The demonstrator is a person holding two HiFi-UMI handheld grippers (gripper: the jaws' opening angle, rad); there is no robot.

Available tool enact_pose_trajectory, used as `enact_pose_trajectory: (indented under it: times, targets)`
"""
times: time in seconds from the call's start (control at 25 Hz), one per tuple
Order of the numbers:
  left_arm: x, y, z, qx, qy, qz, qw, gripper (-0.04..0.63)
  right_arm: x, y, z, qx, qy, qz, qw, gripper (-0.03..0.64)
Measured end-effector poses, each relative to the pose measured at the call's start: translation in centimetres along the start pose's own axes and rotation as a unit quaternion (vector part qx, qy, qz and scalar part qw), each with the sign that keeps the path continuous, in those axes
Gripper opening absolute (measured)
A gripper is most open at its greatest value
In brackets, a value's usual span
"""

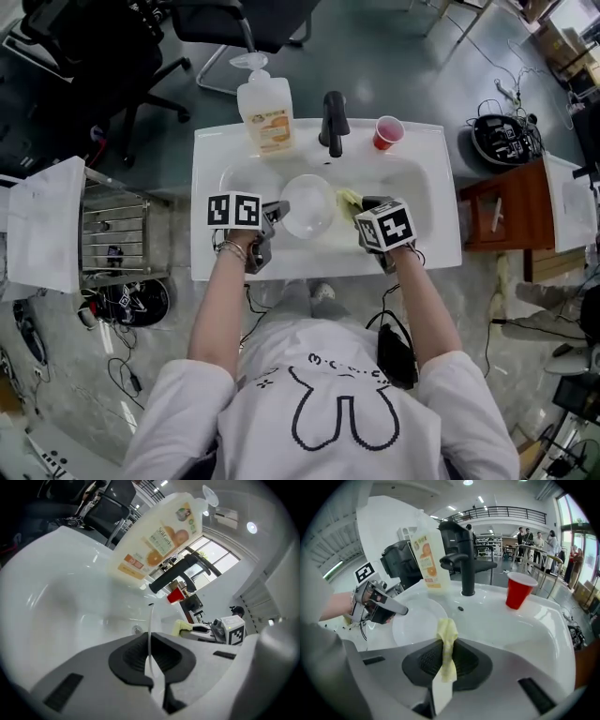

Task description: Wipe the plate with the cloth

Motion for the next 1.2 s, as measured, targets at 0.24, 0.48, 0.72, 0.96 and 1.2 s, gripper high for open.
enact_pose_trajectory:
  times: [0.24, 0.48, 0.72, 0.96, 1.2]
  targets:
    - [-3.0, 0.2, 2.8, -0.029, -0.001, -0.029, 0.9992, 0.017, 0.7, -1.0, 4.7, -0.047, 0.017, -0.005, 0.999, 0.051]
    - [-5.0, 0.2, 6.1, -0.068, -0.003, -0.052, 0.9963, 0.017, 1.5, -2.1, 8.4, -0.093, 0.032, -0.011, 0.995, 0.051]
    - [-7.0, -0.8, 9.2, -0.109, 0.003, -0.079, 0.9909, 0.017, 1.1, -3.7, 12.4, -0.148, 0.05, -0.027, 0.987, 0.052]
    - [-10.5, -2.7, 11.6, -0.146, 0.018, -0.127, 0.9808, 0.017, 0.6, -6.1, 16.7, -0.218, 0.08, -0.042, 0.972, 0.051]
    - [-15.0, -4.9, 12.9, -0.175, 0.057, -0.179, 0.9665, 0.017, 1.5, -10.0, 21.2, -0.324, 0.084, -0.041, 0.942, 0.051]
Point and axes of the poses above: the fingertips, and each gripper's own axes: z backward along the fingers, x to its left, y out of its underside, the point moved 8 cm from there along z, backward along the fingers, and after that the axes turned 5 degrees about z, right-handed, at the moved point
